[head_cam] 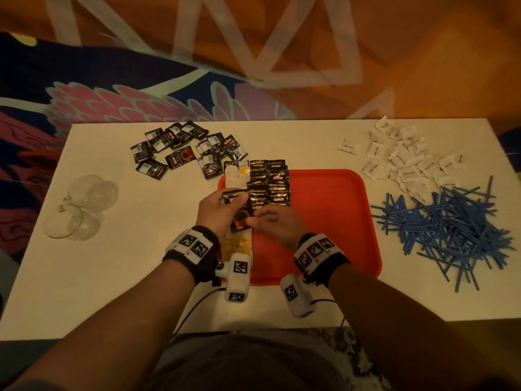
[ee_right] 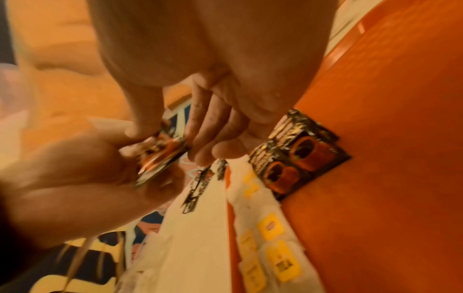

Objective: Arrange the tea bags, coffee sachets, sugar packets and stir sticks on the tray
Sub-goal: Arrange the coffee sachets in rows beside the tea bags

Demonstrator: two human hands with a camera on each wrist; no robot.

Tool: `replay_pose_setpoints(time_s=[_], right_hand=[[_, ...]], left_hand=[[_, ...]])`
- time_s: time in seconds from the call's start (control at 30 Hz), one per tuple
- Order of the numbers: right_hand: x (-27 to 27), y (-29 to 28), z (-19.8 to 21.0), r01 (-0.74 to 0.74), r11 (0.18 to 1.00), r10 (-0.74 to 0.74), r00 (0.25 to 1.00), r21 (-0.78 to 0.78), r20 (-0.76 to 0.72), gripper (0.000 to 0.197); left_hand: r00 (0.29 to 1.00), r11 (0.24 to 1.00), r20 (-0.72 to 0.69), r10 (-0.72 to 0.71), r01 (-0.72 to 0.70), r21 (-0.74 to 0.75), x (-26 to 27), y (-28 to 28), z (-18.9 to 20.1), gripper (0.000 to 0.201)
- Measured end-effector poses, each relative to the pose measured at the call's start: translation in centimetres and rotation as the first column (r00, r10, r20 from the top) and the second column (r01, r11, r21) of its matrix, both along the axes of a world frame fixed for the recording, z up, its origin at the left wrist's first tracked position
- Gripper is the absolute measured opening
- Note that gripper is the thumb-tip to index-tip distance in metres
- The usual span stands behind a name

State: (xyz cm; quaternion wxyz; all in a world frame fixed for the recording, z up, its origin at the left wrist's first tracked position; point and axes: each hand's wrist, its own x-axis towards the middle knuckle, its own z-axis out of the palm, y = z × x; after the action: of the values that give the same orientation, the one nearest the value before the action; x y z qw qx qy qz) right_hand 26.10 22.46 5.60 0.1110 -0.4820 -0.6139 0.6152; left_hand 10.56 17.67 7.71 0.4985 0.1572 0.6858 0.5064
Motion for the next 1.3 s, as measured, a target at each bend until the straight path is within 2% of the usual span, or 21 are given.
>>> replay_pose_setpoints(time_s=[0.1,0.23,0.37,0.47,0.57,0.63,0.7,0.77,0.87,1.03,1.17,1.3], right_hand=[[-0.7,-0.5,1.1,0.054,0.997,-0.050,0.996,0.056,-0.068,0.017],[0.1,0.0,1.5,0.092,0.988,-0.087,0.995,0.127,-0.048,0.008],[0.3,0.0,1.7,0.082,0.977,-0.078,0.996,0.195,-0.030,0.012],[-0.1,-0.6,1.7,0.026,0.967,-0.019,0.999,0.253,-0.032,0.010],[-0.2,-1.1,1.5,0.027,0.963,-0.022,1.000,0.267,-0.021,0.010],[0.0,-1.2,1.1,0.049,0.970,-0.044,0.999,0.238,-0.024,0.014],[0.3,-1.4,0.6,0.036,0.971,-0.037,0.999,0.235,0.002,0.016],[0.4,-1.9,0.4,0.023,0.974,-0.030,0.999,0.227,0.027,0.014],[0.3,-2.4,-0.1,0.009,0.970,-0.030,0.996,0.244,0.082,0.017],[0.9,-2.6,-1.6,0.011,0.985,-0.047,0.977,0.170,0.209,0.017],[1.4,-1.8,-3.7,0.125,0.988,-0.148,0.934,0.090,0.325,0.028],[0.9,-1.1,-5.4,0.160,0.986,-0.165,0.907,0.044,0.389,0.029]], left_hand=[[0.997,0.998,0.066,-0.051,0.048,0.041,0.9,0.6,0.9,0.016],[0.988,0.996,0.143,-0.056,0.046,0.078,0.6,1.1,2.2,0.013],[0.990,0.991,0.095,-0.101,0.092,0.099,0.6,0.9,2.1,0.010],[0.996,0.997,0.084,-0.036,0.029,0.074,0.9,0.5,1.8,0.009],[0.987,0.997,0.155,0.044,-0.054,0.061,0.7,0.0,1.6,0.003],[0.977,0.997,0.213,0.017,-0.032,0.066,0.4,-0.5,1.4,0.002],[0.986,0.997,0.160,-0.039,0.028,0.072,0.2,-0.9,1.1,0.010],[0.996,0.996,0.048,-0.070,0.067,0.060,0.3,-1.2,0.5,0.021],[0.993,0.997,-0.098,-0.071,0.073,0.023,0.6,-1.1,-0.5,0.026],[0.991,1.000,-0.131,0.006,-0.009,-0.018,0.1,-1.0,-1.8,0.002],[0.980,0.995,-0.196,0.031,-0.050,-0.090,-1.1,-1.7,-3.1,0.010],[0.973,0.989,-0.228,0.028,-0.060,-0.134,-1.6,-2.9,-4.1,0.019]])
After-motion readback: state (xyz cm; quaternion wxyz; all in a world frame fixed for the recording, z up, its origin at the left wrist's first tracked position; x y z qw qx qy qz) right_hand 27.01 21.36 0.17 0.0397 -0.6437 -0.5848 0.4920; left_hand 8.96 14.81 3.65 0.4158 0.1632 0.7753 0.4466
